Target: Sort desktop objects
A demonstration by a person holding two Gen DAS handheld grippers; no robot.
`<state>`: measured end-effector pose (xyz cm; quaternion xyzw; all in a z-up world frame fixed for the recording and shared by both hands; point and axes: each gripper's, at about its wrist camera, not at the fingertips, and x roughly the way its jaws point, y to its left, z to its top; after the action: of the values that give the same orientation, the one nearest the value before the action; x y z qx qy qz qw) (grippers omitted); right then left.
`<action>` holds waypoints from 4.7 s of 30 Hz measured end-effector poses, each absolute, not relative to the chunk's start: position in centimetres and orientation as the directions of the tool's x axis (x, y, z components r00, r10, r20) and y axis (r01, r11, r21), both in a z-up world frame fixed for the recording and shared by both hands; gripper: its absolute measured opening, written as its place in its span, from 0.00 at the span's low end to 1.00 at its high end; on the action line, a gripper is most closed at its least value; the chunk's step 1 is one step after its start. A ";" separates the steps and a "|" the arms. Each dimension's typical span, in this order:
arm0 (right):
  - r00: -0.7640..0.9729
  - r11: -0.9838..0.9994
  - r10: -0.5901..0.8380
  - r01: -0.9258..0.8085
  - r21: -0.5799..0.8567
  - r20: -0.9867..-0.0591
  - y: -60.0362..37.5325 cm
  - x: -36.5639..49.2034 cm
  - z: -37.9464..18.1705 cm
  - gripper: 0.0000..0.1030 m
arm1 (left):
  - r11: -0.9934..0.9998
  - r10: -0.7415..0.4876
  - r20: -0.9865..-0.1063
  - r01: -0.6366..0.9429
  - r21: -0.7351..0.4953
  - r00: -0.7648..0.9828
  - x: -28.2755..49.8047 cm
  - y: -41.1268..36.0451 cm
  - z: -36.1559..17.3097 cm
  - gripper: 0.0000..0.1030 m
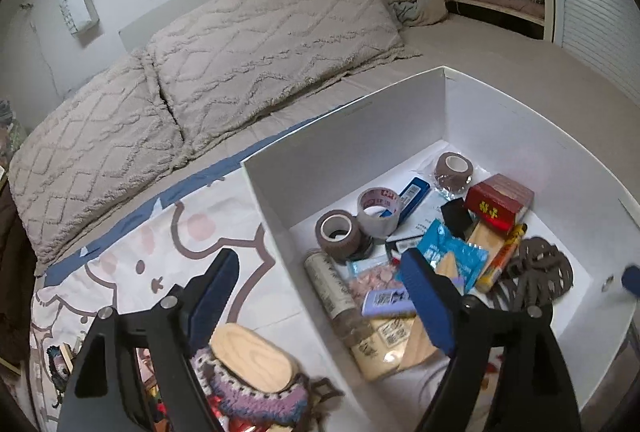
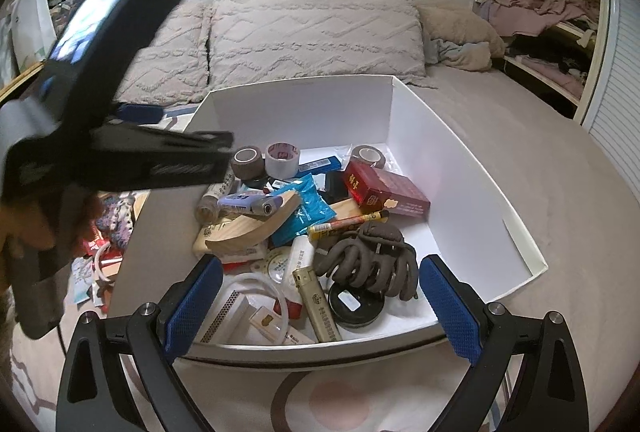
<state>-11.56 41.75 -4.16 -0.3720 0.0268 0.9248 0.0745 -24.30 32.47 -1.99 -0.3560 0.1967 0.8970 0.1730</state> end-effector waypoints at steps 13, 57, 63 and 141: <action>-0.720 -0.980 0.177 -0.192 -0.052 -0.671 41.4 -11.0 -3.8 0.96 | -0.889 0.194 -0.682 -0.421 0.181 -0.705 -21.7 27.7 -2.0 1.00; -0.834 -0.999 -0.004 -0.016 0.032 -0.552 32.1 -10.2 -0.9 1.00 | -0.975 0.146 -0.559 -0.213 0.056 -0.816 -15.2 6.2 2.2 1.00; -0.843 -0.998 -0.047 0.019 0.057 -0.535 30.2 -9.8 -0.5 1.00 | -0.982 0.099 -0.523 -0.170 0.089 -0.847 -13.5 3.1 2.6 1.00; -0.563 -0.993 0.055 -0.114 0.011 -0.825 23.0 -14.2 -15.4 1.00 | -0.929 0.368 -0.758 -0.190 -0.317 -0.539 -9.7 -4.7 -13.4 1.00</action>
<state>-14.21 23.03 -15.36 -0.4652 0.0317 0.8833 0.0480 -9.67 -4.70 -13.40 -0.4526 -0.0983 0.8717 0.1603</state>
